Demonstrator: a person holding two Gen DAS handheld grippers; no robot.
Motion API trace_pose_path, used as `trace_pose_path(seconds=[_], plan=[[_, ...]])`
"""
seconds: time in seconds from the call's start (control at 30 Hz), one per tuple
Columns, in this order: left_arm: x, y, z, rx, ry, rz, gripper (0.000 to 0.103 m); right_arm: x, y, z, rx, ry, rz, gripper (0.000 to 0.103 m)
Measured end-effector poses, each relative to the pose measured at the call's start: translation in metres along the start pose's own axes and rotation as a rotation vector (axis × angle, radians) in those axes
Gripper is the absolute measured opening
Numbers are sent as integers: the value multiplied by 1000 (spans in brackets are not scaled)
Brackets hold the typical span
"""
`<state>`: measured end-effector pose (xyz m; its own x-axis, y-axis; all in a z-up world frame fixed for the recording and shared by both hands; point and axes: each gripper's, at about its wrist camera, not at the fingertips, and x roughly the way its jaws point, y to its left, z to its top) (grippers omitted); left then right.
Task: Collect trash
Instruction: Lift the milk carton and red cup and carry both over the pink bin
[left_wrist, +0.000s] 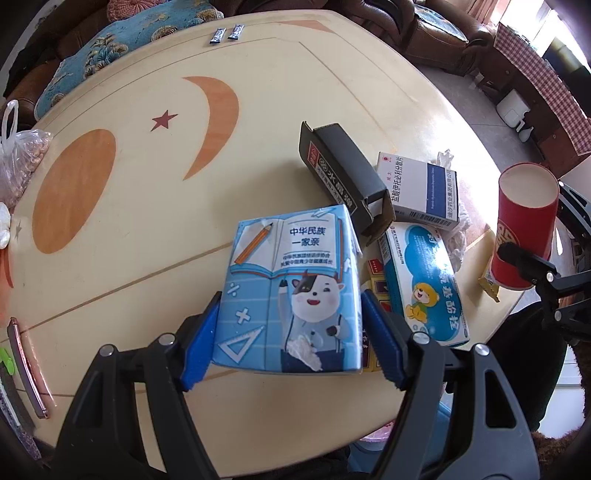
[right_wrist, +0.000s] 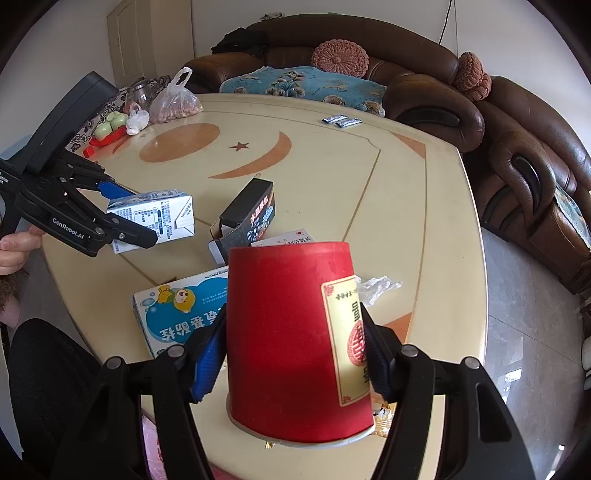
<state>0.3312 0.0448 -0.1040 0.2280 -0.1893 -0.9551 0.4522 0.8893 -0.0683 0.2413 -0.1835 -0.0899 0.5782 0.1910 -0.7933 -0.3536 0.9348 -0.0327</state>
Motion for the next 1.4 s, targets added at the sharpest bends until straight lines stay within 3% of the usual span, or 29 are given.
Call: trace_pose_path(seconds=[0.73, 1.4], plan=[[-84, -49, -54, 76, -106, 63, 71, -79, 33, -11, -25, -63, -28, 63], [-111, -107, -129, 131, -150, 54, 71, -145, 77, -71, -42, -95, -9, 63]])
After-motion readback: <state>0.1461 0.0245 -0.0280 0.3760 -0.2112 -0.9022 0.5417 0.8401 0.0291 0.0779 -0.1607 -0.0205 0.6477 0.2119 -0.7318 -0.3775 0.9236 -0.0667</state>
